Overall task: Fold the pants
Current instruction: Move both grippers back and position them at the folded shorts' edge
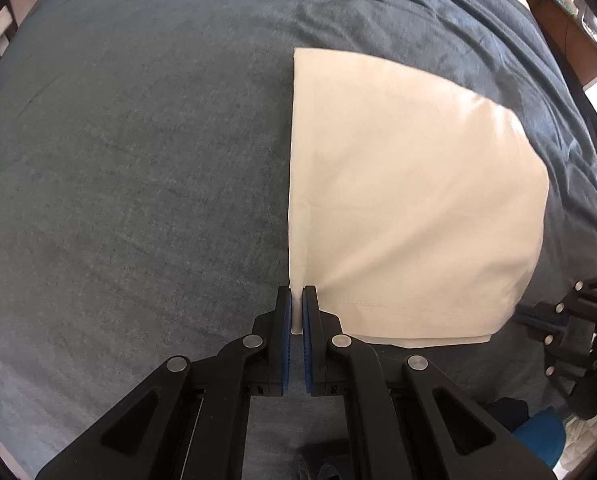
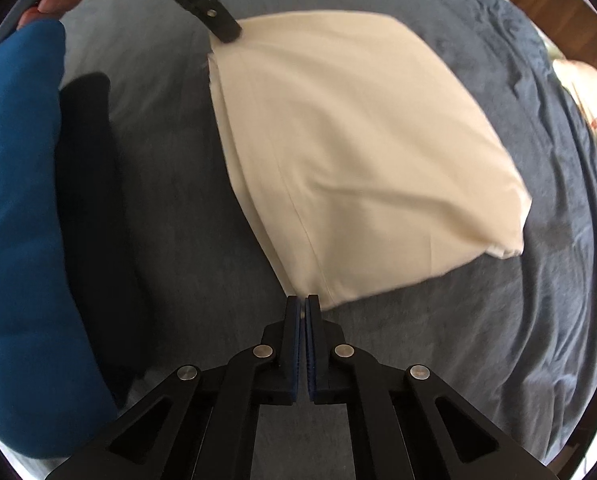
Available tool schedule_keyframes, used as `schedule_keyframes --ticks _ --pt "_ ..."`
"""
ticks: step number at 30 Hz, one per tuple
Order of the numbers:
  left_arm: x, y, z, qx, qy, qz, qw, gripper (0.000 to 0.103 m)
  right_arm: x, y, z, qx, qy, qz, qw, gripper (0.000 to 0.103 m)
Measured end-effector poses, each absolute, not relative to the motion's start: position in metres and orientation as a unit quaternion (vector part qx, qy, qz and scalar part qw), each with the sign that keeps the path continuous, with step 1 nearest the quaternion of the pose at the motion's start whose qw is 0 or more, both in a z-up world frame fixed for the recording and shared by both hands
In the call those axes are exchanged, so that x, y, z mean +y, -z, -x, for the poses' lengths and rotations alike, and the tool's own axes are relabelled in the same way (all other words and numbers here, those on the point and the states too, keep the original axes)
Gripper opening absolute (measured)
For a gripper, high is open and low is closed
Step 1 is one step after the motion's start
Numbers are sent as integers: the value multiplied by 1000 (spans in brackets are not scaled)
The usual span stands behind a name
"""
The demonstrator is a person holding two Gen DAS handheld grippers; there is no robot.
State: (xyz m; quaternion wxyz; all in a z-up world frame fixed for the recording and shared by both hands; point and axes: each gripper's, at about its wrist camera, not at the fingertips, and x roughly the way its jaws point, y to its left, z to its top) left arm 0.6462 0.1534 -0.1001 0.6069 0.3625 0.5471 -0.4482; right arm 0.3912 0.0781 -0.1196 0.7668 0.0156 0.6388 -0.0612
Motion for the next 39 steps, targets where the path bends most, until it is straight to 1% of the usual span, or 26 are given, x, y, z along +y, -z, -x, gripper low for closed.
schedule_keyframes --ticks 2,4,5,7,10,11,12,13,14,16,19,23,26,30,31,35,39 --pt "151 102 -641 540 448 -376 605 7 74 119 -387 642 64 -23 764 3" --pt "149 104 -637 534 440 -398 602 13 67 116 -381 644 66 -33 762 3" --pt "148 105 -635 528 436 -411 601 15 64 114 -379 644 69 -35 761 4" --pt "147 102 -631 518 423 -433 605 27 57 109 -374 645 76 -40 759 5" --pt "145 82 -627 497 402 -442 629 33 43 97 -370 635 86 -56 766 19" --pt "145 70 -625 490 395 -435 644 33 37 91 -369 628 90 -57 771 26" --pt "144 59 -623 484 389 -428 657 37 33 84 -367 619 94 -57 777 30" --pt "144 46 -619 475 381 -420 673 41 26 77 -366 609 97 -58 785 31" --pt "145 27 -612 462 378 -402 695 41 21 72 -364 601 98 -61 791 32" --pt "149 1 -601 455 372 -359 725 47 6 59 -361 584 99 -70 802 35" --pt "159 -21 -578 456 353 -305 758 47 -19 37 -354 558 83 -67 823 35" --pt "157 -28 -529 473 347 -241 773 47 -57 15 -345 523 67 -67 847 35" --pt "149 -22 -493 470 323 -246 784 47 -96 7 -348 508 49 -61 858 35" --pt "141 -13 -457 484 287 -203 801 48 -125 4 -354 504 13 -83 859 35" --pt "141 -10 -449 492 277 -180 805 50 -134 5 -356 506 -1 -103 856 35" --pt "141 11 -430 519 222 -85 821 52 -152 14 -366 513 -36 -144 846 35" --pt "145 37 -419 538 156 -4 828 51 -158 22 -370 510 -51 -134 848 35"
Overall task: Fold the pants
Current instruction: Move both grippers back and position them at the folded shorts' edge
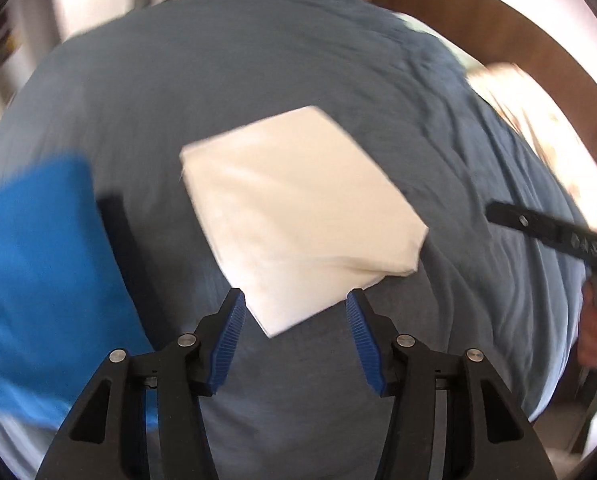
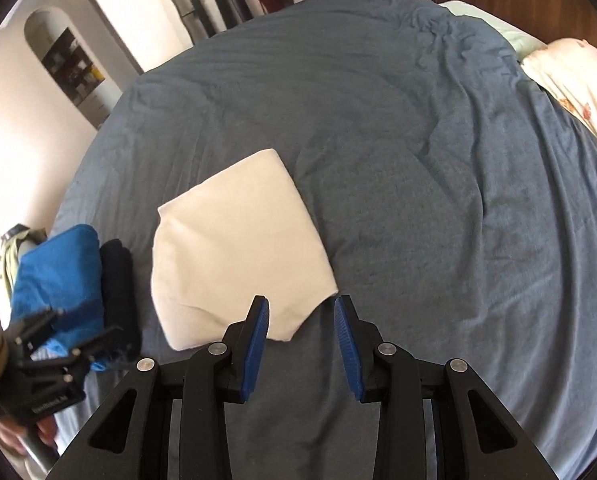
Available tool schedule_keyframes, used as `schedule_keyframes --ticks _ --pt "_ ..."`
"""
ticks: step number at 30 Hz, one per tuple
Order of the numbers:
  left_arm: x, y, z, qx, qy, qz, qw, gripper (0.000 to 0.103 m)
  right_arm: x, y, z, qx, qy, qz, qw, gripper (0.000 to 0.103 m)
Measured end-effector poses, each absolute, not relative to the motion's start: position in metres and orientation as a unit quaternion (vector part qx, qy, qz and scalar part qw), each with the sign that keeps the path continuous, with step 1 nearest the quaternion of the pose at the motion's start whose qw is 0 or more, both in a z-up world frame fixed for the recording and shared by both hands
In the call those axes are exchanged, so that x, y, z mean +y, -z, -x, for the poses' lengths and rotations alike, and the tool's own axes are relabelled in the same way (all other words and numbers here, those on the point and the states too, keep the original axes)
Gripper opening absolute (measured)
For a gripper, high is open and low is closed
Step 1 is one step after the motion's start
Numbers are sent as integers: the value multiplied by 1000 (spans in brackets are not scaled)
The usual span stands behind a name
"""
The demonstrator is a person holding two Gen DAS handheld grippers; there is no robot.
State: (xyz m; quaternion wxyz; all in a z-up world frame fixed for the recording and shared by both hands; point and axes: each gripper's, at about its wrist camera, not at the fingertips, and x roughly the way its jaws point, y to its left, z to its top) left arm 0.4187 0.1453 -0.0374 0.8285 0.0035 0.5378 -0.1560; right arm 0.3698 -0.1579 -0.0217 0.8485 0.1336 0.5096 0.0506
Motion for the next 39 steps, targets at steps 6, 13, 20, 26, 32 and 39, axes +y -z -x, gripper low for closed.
schedule_keyframes --ticks 6,13,20,26,32,39 --pt "153 76 -409 549 64 59 831 50 -169 43 -376 518 -60 -130 843 35" --pt "155 98 -408 545 45 95 832 48 -175 71 -388 525 -73 -146 836 35" --pt "160 110 -413 543 35 126 830 47 -178 89 -398 529 -73 -171 828 35" --pt "162 117 -416 546 39 140 825 47 -176 95 -402 532 -75 -177 825 35" --pt "161 122 -423 548 54 128 825 43 -176 99 -404 536 -70 -175 823 35" --pt "160 122 -425 555 54 112 823 25 -178 102 -403 540 -65 -172 822 35"
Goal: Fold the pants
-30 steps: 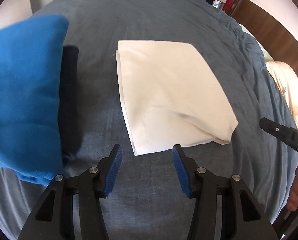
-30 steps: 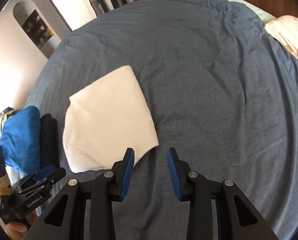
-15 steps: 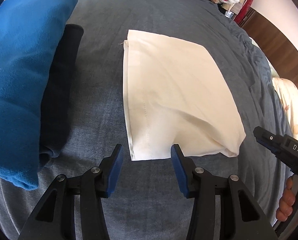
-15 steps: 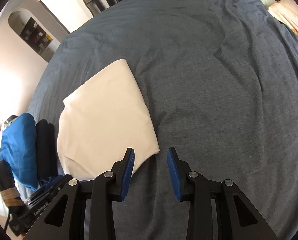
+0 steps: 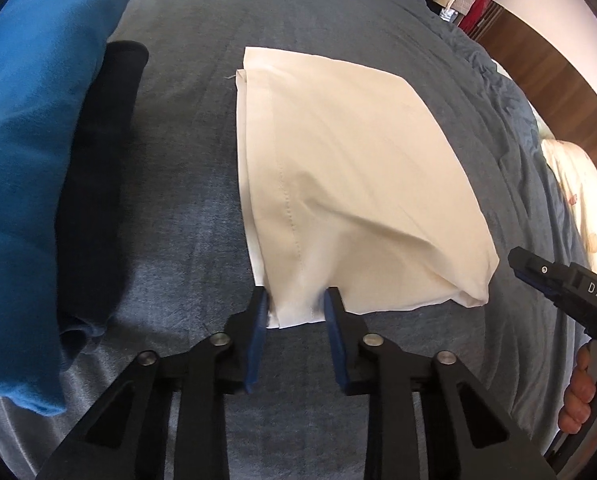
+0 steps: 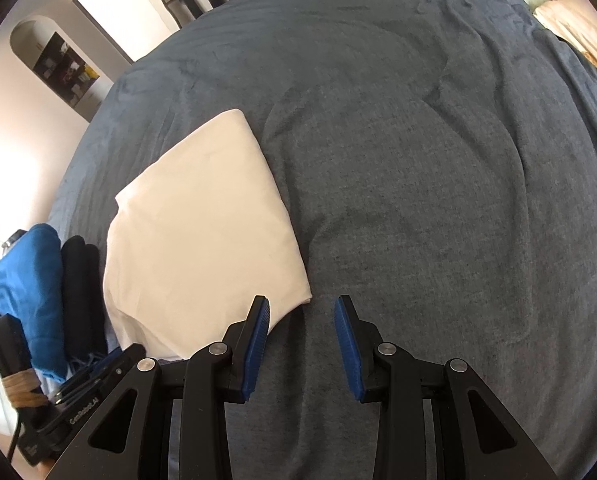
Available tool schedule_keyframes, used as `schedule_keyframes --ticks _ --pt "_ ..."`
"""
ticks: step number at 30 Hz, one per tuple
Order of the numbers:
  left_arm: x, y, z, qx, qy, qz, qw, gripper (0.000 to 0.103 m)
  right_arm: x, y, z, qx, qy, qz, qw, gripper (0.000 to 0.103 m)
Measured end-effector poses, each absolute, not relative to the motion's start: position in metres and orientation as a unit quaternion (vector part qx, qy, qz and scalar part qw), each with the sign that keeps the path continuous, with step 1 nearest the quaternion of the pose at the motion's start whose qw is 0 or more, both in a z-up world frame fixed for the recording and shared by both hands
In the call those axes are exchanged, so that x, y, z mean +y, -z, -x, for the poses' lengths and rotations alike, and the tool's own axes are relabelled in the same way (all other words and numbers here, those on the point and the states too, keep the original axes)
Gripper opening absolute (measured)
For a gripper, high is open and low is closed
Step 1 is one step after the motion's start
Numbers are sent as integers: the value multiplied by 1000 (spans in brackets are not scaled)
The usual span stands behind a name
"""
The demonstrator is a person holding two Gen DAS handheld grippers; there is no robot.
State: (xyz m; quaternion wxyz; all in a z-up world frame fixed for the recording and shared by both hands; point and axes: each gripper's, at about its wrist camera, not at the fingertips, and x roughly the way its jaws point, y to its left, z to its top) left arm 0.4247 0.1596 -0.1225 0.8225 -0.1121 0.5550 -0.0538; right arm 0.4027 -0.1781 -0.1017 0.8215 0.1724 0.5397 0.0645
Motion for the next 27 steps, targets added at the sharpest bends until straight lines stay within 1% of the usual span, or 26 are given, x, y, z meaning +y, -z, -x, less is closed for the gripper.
schedule_keyframes --ticks 3,18,27 --pt "160 119 -423 555 52 107 823 21 -179 103 -404 539 -62 -173 822 35" --pt "151 102 -418 550 49 80 830 18 -188 107 -406 540 -47 -196 818 35" --pt "150 104 -420 553 51 73 828 17 -187 114 -409 543 -54 -200 814 33"
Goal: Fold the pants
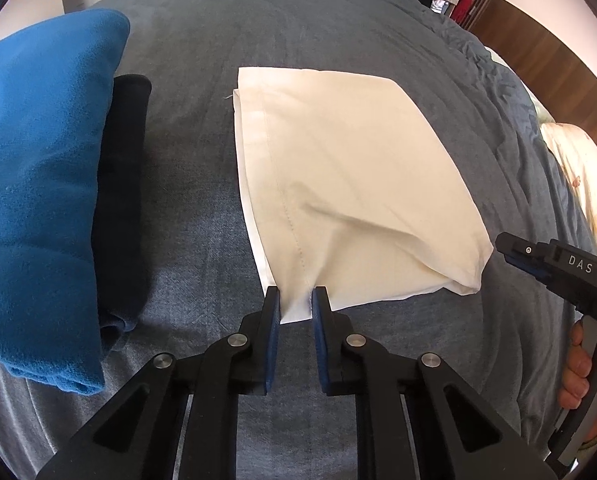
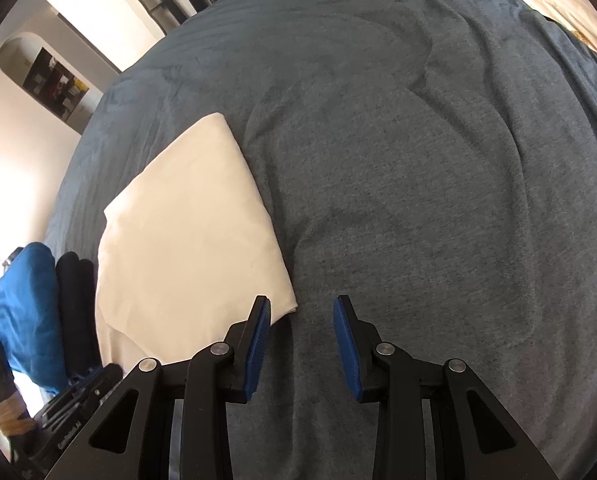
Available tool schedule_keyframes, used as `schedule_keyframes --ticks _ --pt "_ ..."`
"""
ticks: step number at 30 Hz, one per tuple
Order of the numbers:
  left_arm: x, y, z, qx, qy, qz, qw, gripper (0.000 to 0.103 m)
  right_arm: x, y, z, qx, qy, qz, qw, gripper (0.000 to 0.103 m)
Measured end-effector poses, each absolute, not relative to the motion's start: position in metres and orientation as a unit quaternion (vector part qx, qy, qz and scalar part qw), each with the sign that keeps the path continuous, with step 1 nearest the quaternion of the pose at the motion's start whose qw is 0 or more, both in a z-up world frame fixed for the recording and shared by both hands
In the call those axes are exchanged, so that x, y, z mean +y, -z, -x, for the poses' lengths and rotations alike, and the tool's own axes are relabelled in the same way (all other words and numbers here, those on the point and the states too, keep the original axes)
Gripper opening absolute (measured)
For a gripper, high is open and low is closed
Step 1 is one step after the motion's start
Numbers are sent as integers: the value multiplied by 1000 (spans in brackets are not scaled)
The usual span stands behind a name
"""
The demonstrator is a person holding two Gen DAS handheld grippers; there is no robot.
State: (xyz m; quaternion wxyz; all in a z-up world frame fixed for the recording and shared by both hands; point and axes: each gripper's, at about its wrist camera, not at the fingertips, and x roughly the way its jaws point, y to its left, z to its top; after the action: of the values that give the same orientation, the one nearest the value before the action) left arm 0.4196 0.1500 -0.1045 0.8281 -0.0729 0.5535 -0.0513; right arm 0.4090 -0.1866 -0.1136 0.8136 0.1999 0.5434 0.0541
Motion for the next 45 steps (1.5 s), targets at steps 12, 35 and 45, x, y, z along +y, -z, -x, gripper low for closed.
schedule_keyframes --ticks 12,35,45 --pt "156 111 -422 561 47 85 822 16 -176 110 -404 549 -27 -106 828 29" --pt "141 113 -424 566 47 49 822 16 -104 122 -375 396 -168 335 838 18" --pt "141 116 -425 568 48 50 820 16 -101 116 -356 341 -132 346 864 18"
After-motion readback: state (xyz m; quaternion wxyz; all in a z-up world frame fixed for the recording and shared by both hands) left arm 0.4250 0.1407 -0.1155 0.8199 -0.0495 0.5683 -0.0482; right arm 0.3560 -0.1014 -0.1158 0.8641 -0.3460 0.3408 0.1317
